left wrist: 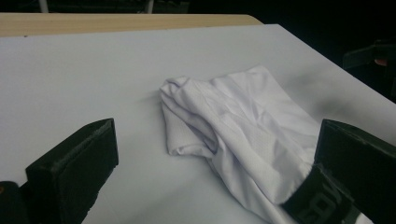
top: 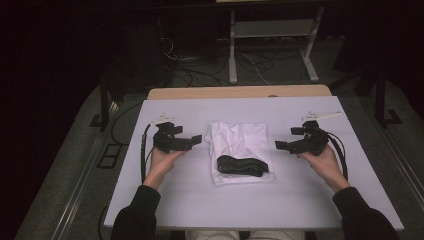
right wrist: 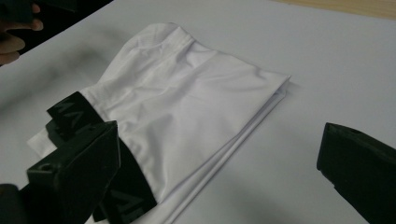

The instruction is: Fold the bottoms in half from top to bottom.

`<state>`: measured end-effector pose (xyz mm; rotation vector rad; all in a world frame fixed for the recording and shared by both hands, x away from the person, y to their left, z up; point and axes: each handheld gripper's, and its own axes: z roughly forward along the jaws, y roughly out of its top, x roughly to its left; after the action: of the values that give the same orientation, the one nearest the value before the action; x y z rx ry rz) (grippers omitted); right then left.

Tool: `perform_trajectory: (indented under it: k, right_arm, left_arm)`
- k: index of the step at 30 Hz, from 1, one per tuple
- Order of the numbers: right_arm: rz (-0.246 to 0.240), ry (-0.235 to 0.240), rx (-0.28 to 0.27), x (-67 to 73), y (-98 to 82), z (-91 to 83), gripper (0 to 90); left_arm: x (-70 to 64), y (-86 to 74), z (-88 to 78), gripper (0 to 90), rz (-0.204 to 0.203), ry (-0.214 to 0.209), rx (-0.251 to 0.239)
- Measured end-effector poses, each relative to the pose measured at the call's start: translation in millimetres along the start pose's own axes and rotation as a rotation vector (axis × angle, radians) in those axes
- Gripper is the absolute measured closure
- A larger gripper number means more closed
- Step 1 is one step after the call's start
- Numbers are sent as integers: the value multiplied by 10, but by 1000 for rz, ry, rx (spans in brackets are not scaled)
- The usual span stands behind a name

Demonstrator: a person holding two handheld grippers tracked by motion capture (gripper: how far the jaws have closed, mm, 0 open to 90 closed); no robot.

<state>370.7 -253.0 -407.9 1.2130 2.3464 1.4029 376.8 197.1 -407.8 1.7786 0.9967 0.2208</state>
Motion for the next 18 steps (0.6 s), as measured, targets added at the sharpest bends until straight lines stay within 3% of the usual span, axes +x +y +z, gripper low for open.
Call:
perform_trajectory:
  k: [12, 18]
  right_arm:
    - [-8, -2, -25, 126, -177, -182, 0]
    - [-10, 0, -25, 177, -267, -258, 0]
  left_arm:
    - [-215, -182, -193, 0, 75, -10, -9]
    - [-275, -280, -268, 0, 85, -27, -11]
